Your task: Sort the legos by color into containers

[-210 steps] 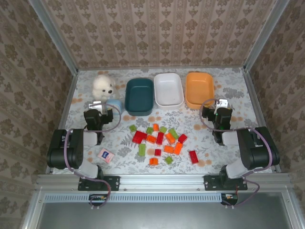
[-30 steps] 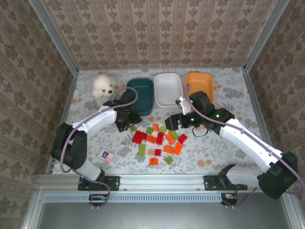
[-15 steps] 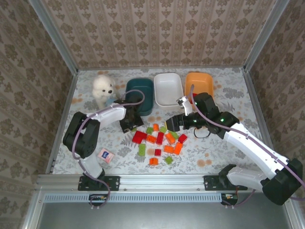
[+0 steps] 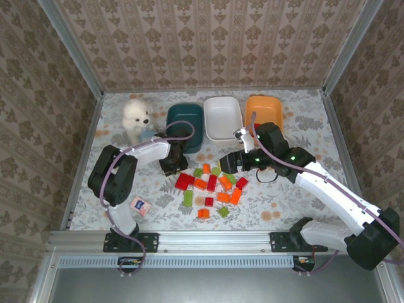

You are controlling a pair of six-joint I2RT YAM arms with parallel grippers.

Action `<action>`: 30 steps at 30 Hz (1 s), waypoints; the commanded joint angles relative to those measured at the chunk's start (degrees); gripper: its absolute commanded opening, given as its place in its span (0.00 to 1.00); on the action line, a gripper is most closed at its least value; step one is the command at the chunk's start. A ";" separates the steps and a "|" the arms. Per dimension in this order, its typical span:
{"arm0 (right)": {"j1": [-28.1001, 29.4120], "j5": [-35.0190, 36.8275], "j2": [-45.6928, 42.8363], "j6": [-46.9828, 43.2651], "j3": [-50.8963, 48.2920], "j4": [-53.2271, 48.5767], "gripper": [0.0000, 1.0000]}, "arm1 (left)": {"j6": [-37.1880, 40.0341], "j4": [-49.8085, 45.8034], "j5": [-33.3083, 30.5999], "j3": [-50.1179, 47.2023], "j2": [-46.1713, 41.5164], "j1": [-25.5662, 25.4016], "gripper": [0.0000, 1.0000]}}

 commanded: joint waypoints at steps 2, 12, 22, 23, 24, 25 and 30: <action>0.27 1.20 0.03 0.66 0.64 -0.04 0.83 | 1.81 -2.18 -2.38 1.51 0.29 -0.85 0.36; -0.25 4.39 -2.76 1.16 3.81 -2.41 0.83 | 7.01 -12.63 -6.81 9.41 -11.85 -2.00 0.28; -2.97 6.62 1.16 5.55 7.55 0.82 0.82 | 20.43 -14.39 -2.29 33.23 6.82 5.37 0.27; -3.18 7.20 1.96 5.94 8.20 0.67 0.82 | 21.25 -14.76 -2.47 35.58 9.26 5.71 0.27; -3.62 7.81 2.81 6.41 9.12 0.20 0.82 | 21.85 -15.27 -2.38 38.33 12.01 6.02 0.28; -4.13 7.88 3.78 7.00 9.95 -0.03 0.82 | 22.43 -15.66 -2.49 40.68 14.27 6.22 0.28; -5.80 8.69 6.55 8.80 12.45 -2.03 0.82 | 24.16 -19.04 -3.93 48.31 23.18 6.73 0.29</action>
